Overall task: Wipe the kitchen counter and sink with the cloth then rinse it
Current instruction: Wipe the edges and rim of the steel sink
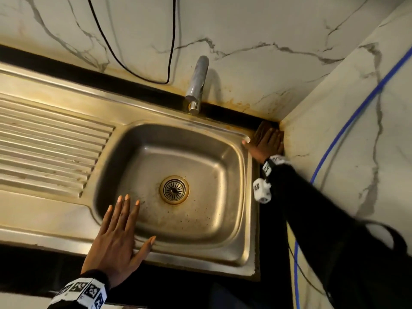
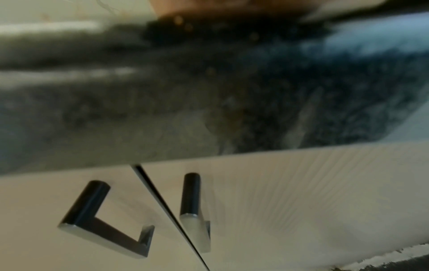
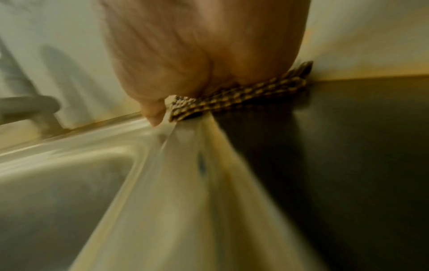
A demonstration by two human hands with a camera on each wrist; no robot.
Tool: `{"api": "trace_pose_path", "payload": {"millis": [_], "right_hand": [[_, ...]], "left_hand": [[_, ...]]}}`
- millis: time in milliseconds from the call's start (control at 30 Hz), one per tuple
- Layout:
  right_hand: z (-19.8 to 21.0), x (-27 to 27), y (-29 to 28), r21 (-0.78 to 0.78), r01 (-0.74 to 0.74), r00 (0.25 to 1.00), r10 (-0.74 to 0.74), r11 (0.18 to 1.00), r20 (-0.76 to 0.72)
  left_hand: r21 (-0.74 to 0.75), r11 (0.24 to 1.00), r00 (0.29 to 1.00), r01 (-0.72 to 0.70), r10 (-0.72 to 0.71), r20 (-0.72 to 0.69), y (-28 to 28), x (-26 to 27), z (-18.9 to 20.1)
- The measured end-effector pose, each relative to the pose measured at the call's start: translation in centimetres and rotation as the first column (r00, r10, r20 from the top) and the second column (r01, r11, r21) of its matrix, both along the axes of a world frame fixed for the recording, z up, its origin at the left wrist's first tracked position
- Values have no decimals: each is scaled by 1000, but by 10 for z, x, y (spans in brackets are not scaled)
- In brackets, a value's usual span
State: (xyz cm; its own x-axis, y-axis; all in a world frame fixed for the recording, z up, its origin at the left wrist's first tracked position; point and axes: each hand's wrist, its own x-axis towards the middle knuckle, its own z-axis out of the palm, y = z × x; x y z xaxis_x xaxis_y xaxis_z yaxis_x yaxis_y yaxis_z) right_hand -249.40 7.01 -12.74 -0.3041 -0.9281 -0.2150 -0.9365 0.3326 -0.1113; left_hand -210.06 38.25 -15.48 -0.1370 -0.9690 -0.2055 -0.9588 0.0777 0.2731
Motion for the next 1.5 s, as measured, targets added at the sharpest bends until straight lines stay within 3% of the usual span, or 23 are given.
{"api": "trace_pose_path", "payload": {"millis": [100, 167, 267, 367, 500, 600, 667, 700, 800, 1000, 1133, 1233, 1400, 1500], "right_hand": [[4, -2, -39, 76, 3, 1000, -3, 997, -7], [3, -2, -46, 58, -9, 999, 11, 998, -34], [2, 15, -43, 26, 9, 999, -10, 1000, 37], [2, 63, -48, 44, -146, 989, 145, 988, 27], [-2, 128, -57, 101, -436, 900, 431, 894, 65], [5, 98, -73, 136, -503, 863, 487, 854, 136], [-4, 43, -82, 82, -454, 889, 443, 887, 118], [-9, 2, -83, 76, -348, 937, 346, 934, 44], [-2, -50, -55, 205, -141, 986, 157, 969, -63], [9, 2, 48, 98, -39, 999, 37, 994, 20], [1, 5, 120, 141, -32, 999, 29, 990, 20], [2, 3, 88, 124, -15, 998, 7, 992, 65], [15, -6, -25, 118, -55, 998, 53, 991, 25], [17, 8, -53, 137, 30, 999, -33, 990, 23]], "left_hand": [[17, 1000, 1000, -1, 1, -2, 0, -1, -1], [20, 1000, 1000, 20, -20, 3, -1, 0, -1], [32, 999, 1000, 31, -31, -2, 0, -1, -1], [38, 999, 1000, 17, -16, -24, 1, 1, -4], [23, 1000, 1000, 8, -8, -5, 2, 3, -7], [6, 1000, 1000, 0, 0, 18, 3, 3, -9], [17, 1000, 999, 8, -9, 44, 4, 8, -7], [24, 999, 998, 38, -39, 39, -2, 7, -7], [34, 998, 998, 45, -46, 42, 0, 0, -6], [54, 998, 999, 36, -38, 35, 0, 6, -7], [86, 995, 999, 42, -44, 23, -4, 6, -6], [116, 992, 999, 42, -45, 27, -5, 5, -4], [117, 993, 999, 34, -36, 13, -6, 4, -8], [86, 996, 999, 14, -10, -44, -7, 4, -7]]}}
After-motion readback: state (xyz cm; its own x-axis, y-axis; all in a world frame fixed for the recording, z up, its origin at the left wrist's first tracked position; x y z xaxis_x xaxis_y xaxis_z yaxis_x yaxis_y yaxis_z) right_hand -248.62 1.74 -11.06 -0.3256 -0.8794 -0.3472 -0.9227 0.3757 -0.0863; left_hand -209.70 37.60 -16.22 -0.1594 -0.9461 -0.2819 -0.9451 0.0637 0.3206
